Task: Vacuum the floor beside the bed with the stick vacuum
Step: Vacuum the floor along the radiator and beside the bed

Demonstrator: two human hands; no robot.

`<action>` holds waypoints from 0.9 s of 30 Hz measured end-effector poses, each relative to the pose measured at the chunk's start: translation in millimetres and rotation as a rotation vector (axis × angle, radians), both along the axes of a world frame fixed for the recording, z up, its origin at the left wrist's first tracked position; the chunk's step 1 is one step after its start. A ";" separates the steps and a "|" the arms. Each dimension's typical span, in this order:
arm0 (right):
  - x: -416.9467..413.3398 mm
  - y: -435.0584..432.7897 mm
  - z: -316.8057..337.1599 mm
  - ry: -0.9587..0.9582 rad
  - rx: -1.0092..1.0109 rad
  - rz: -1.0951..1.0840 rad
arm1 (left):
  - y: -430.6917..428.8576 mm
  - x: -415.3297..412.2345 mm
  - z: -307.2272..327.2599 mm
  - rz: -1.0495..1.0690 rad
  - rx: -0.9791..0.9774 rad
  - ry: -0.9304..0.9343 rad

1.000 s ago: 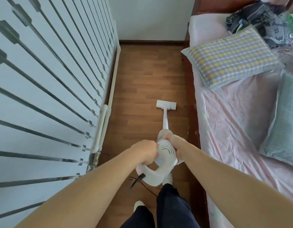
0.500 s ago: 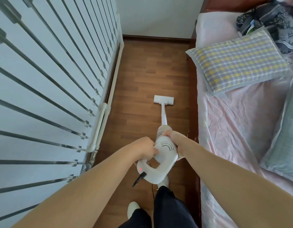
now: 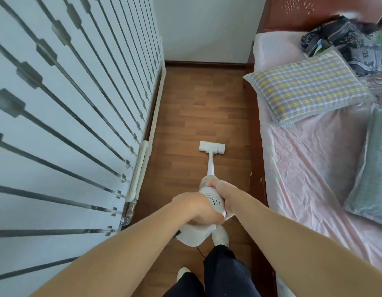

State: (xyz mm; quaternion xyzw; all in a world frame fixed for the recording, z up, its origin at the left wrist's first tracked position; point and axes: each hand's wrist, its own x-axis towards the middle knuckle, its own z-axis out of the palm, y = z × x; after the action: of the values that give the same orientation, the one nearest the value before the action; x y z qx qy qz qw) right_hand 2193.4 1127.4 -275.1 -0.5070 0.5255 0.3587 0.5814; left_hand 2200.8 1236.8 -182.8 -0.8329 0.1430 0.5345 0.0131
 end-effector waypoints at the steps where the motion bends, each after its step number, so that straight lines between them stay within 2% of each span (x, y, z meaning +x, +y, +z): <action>1: -2.8 6.2 0.7 0.002 0.001 -0.001 | 5.0 -3.7 3.0 -0.007 0.002 -0.011; 11: -21.0 49.1 4.4 0.004 0.018 0.013 | 34.6 -30.6 -0.4 -0.057 0.068 -0.162; 27: -27.4 78.9 -6.9 0.009 -0.025 0.014 | 47.3 -43.8 2.0 -0.024 0.234 -0.203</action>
State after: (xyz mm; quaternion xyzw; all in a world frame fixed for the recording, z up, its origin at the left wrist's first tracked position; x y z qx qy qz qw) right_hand 2166.0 1206.3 -282.0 -0.5163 0.5291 0.3585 0.5701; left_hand 2157.0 1284.1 -180.9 -0.8736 0.0874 0.4605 0.1309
